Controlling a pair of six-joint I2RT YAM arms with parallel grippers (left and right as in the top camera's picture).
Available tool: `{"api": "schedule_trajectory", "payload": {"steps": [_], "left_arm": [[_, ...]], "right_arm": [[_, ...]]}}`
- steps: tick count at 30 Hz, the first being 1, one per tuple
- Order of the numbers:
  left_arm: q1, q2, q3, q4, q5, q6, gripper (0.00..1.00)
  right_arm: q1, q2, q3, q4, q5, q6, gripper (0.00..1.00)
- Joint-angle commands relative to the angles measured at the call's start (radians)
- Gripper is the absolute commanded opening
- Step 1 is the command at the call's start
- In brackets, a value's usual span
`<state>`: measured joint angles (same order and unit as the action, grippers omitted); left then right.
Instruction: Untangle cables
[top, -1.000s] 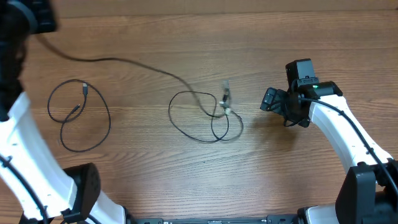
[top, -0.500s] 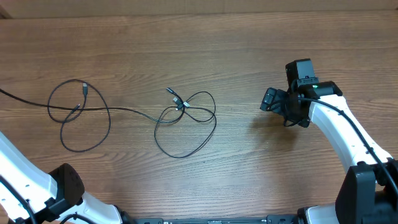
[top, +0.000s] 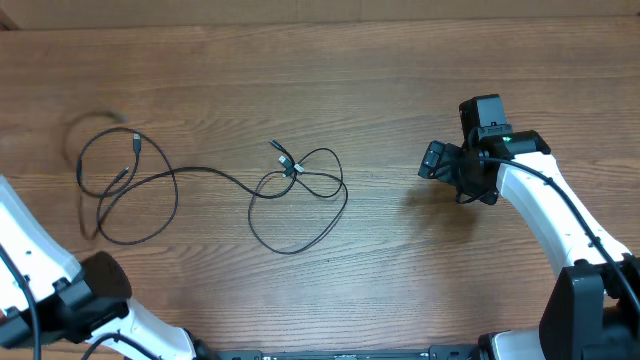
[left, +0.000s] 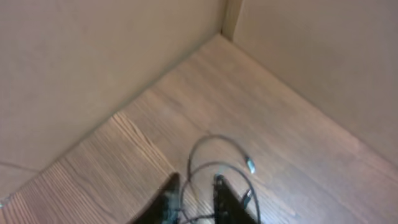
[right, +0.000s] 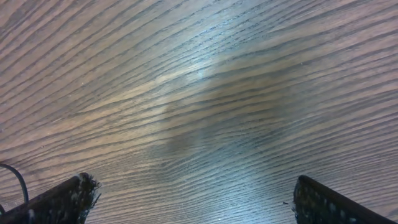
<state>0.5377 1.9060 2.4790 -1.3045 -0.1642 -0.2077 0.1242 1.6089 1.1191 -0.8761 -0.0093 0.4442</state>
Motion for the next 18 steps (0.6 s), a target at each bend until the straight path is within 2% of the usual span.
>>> {"api": "schedule_trajectory", "payload": {"steps": [1,2,4,7,8,12,18], "left_arm": [[0.005,0.031,-0.009,-0.016,0.095,-0.01,0.4],[0.005,0.037,-0.009,-0.027,0.168,-0.01,0.53],[-0.001,0.05,-0.009,-0.061,0.351,-0.006,0.64],[-0.034,0.079,-0.01,-0.138,0.563,0.057,0.67],[-0.047,0.086,-0.01,-0.158,0.584,0.074,0.68],[-0.132,0.137,-0.01,-0.254,0.56,0.157,0.7],[-0.262,0.222,-0.01,-0.374,0.424,0.156,0.67]], "right_arm": [[-0.002,0.005,0.0,0.003,-0.034,0.0,1.0],[-0.002,0.005,0.0,0.006,-0.074,-0.003,1.0],[-0.002,0.005,0.0,0.014,-0.171,-0.003,1.0],[-0.001,0.005,0.0,0.045,-0.314,-0.003,1.0],[-0.001,0.005,0.0,0.053,-0.338,-0.003,1.0],[0.001,0.005,0.0,0.075,-0.423,-0.002,1.0],[0.017,0.009,-0.001,0.078,-0.489,-0.002,1.0]]}}
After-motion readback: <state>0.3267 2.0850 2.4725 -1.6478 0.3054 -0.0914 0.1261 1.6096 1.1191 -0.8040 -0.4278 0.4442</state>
